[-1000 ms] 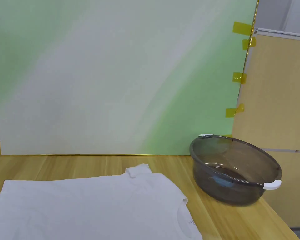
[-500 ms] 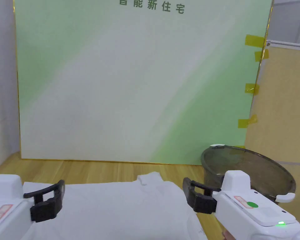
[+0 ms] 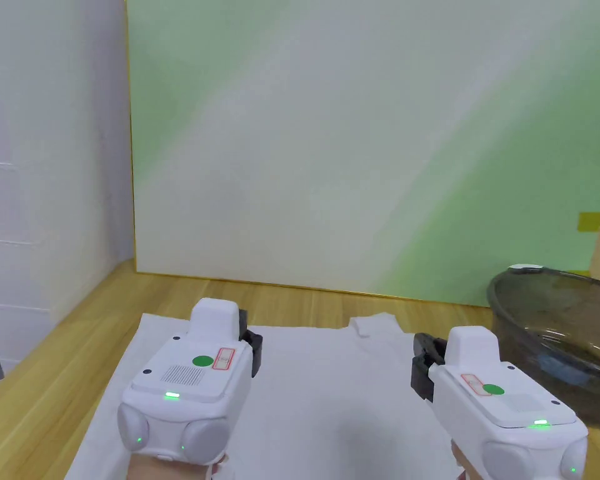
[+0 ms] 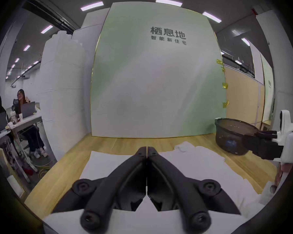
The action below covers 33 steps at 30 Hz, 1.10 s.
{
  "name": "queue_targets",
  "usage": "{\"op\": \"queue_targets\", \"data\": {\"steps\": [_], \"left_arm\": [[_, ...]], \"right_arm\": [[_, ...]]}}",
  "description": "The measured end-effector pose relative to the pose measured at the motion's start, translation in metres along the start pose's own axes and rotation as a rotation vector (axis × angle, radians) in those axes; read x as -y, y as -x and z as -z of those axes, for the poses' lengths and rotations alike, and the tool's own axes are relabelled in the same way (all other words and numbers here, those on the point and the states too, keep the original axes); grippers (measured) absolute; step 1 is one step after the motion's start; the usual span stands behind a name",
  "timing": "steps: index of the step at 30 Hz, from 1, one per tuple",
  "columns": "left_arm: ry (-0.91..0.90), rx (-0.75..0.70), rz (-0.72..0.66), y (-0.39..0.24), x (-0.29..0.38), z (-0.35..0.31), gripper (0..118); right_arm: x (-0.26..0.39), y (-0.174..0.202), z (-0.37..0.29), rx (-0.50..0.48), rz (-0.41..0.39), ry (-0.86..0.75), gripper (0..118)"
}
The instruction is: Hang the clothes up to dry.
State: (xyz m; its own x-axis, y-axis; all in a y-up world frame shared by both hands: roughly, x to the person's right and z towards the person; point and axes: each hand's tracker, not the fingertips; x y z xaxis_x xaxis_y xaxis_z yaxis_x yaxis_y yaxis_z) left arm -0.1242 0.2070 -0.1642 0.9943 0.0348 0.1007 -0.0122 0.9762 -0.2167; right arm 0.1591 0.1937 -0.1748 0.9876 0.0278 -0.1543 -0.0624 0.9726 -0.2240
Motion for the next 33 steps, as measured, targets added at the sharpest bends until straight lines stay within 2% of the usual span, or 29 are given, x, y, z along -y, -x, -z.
{"op": "queue_targets", "data": {"steps": [4, 7, 9, 11, 12, 13, 14, 15, 16, 17, 19, 22, 27, 30, 33], "left_arm": [[0.114, 0.158, 0.120, 0.000, 0.007, 0.002, 4], [0.222, 0.294, 0.353, -0.005, 0.015, 0.001, 2], [0.376, 0.474, 0.477, -0.007, 0.017, 0.003, 4], [0.521, 0.623, 0.556, -0.012, 0.020, 0.003, 24], [0.588, 0.678, 0.627, -0.017, 0.024, 0.003, 42], [0.636, 0.728, 0.696, -0.021, 0.029, 0.004, 79], [0.674, 0.756, 0.764, -0.026, 0.035, 0.003, 108], [0.715, 0.768, 0.827, -0.032, 0.043, 0.005, 112], [0.733, 0.788, 0.882, -0.037, 0.051, 0.006, 105], [0.710, 0.844, 0.945, -0.039, 0.052, 0.006, 104], [0.749, 0.853, 0.984, -0.049, 0.062, 0.008, 105], [0.834, 0.953, 1.028, -0.061, 0.073, 0.010, 105], [0.841, 0.977, 1.161, -0.081, 0.092, 0.011, 102], [0.899, 0.957, 1.139, -0.084, 0.097, 0.022, 75], [0.927, 0.992, 1.114, -0.080, 0.092, 0.027, 66]], "right_arm": [[0.001, 0.005, -0.004, -0.059, -0.011, 0.016, 0], [0.007, 0.006, -0.011, -0.082, -0.032, 0.021, 0], [0.014, 0.003, -0.015, -0.106, -0.015, 0.031, 0], [0.020, -0.001, -0.017, -0.104, 0.005, 0.049, 0], [0.023, -0.003, -0.018, -0.101, 0.013, 0.055, 0], [0.026, -0.006, -0.020, -0.099, 0.020, 0.059, 0], [0.030, -0.010, -0.021, -0.096, 0.024, 0.062, 0], [0.032, -0.011, -0.022, -0.090, 0.026, 0.069, 0], [0.034, -0.014, -0.023, -0.080, 0.028, 0.075, 0], [0.037, -0.018, -0.024, -0.073, 0.033, 0.082, 0], [0.041, -0.024, -0.028, -0.059, 0.057, 0.089, 0], [0.044, -0.037, -0.032, -0.040, 0.090, 0.097, 0], [0.039, -0.048, -0.039, -0.019, 0.107, 0.057, 0], [0.032, -0.053, -0.044, -0.007, 0.110, 0.025, 0], [0.025, -0.055, -0.045, -0.007, 0.110, 0.005, 0]]}}
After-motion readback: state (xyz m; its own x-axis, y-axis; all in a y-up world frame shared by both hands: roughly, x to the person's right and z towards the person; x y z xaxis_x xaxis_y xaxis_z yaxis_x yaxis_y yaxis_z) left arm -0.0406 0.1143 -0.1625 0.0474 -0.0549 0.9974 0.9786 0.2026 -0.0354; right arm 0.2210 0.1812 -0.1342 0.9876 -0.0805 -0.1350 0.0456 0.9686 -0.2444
